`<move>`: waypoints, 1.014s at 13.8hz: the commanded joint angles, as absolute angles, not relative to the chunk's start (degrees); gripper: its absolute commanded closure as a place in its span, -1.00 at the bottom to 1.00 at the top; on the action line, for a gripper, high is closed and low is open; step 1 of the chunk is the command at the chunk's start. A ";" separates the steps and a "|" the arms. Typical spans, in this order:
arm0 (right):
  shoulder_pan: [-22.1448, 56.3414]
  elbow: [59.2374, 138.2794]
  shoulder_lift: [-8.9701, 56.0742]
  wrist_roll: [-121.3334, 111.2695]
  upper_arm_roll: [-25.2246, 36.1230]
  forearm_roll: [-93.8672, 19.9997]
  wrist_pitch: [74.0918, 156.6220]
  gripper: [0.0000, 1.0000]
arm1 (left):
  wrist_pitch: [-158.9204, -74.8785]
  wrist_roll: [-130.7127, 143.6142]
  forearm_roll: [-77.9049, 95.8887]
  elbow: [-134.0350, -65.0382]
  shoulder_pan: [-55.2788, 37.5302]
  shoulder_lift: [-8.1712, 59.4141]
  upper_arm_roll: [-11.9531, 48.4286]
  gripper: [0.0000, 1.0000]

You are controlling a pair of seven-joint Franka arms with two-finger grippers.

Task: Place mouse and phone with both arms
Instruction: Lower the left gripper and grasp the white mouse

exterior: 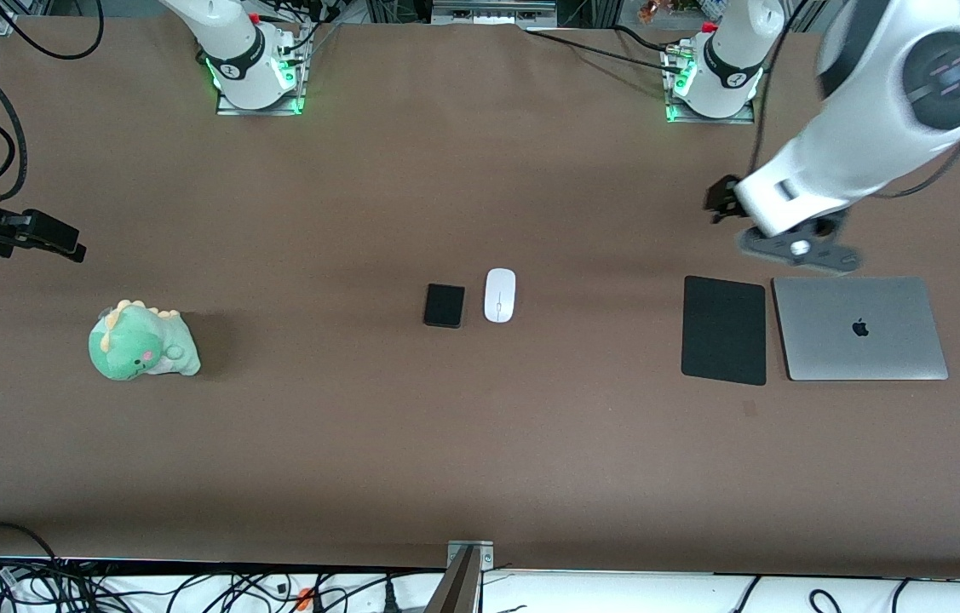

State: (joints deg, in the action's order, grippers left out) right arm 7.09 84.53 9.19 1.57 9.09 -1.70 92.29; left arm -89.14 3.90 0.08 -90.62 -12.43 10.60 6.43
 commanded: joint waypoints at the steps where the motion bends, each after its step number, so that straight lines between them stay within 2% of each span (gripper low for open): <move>1: 7.12 83.94 8.61 1.23 8.79 -1.32 90.97 -1.00 | -95.24 5.09 2.02 -89.03 -16.42 17.38 6.06 -1.00; 8: 7.12 83.76 8.61 1.23 8.00 -1.14 90.97 -1.00 | -120.46 34.77 0.97 -89.29 -30.48 31.80 5.89 -1.00; 14: 7.03 83.76 8.61 1.23 8.09 -1.23 90.97 -1.00 | -134.29 44.73 -9.48 -90.09 -36.82 41.39 5.98 -1.00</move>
